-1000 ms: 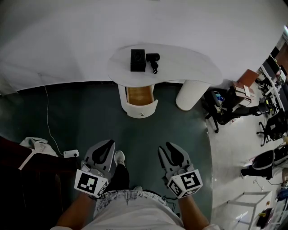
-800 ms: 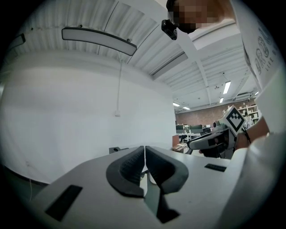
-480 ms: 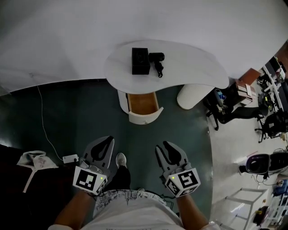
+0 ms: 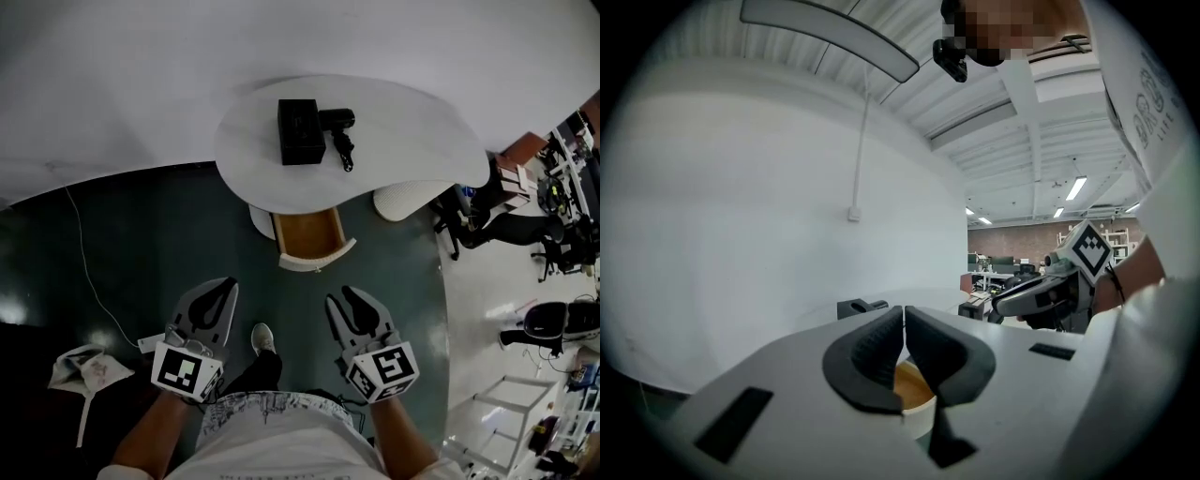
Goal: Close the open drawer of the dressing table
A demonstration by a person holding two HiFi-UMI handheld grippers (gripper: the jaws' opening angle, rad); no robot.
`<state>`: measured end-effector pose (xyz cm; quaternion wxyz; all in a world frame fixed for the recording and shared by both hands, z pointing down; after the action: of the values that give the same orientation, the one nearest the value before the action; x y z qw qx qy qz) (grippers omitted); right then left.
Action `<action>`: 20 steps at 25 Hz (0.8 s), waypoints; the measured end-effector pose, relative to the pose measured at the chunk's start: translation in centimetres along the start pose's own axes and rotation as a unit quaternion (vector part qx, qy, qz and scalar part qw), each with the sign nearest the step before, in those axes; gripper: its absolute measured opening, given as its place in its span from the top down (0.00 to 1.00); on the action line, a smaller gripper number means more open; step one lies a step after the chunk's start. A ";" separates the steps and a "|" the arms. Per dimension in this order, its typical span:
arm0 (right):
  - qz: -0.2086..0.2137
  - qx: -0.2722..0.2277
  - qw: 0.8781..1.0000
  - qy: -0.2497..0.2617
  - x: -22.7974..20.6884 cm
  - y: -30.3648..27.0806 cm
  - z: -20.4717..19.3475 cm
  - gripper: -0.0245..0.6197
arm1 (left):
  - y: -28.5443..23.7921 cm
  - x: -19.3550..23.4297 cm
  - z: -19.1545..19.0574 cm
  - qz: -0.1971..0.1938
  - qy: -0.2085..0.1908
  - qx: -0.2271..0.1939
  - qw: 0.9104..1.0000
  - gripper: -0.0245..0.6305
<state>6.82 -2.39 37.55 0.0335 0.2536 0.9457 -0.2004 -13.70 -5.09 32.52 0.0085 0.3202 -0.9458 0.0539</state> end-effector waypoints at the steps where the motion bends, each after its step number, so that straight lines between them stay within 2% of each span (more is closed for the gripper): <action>1: -0.004 0.003 1.000 -0.001 -0.2 -0.8 0.2 0.75 | -0.5 0.9 0.0 -0.002 0.001 0.001 1.000 0.93; 10: -0.046 0.028 0.998 -0.016 -2.1 -5.7 0.5 0.75 | -3.7 5.9 -1.4 -0.021 0.010 0.020 1.000 0.93; 20: -0.064 0.060 0.996 -0.031 -4.5 -8.8 -2.6 0.75 | -5.9 6.9 -4.8 -0.030 0.020 0.059 0.998 0.93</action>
<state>6.51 -10.41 43.85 0.0350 0.1880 0.9447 -0.2662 -15.65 -13.39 38.20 0.0105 0.3471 -0.9306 0.1159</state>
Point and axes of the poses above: the fingertips, and each gripper's own axes: y backward along the fingers, x to its left, z out of its top, the point moved 3 cm from there along y, backward along the fingers
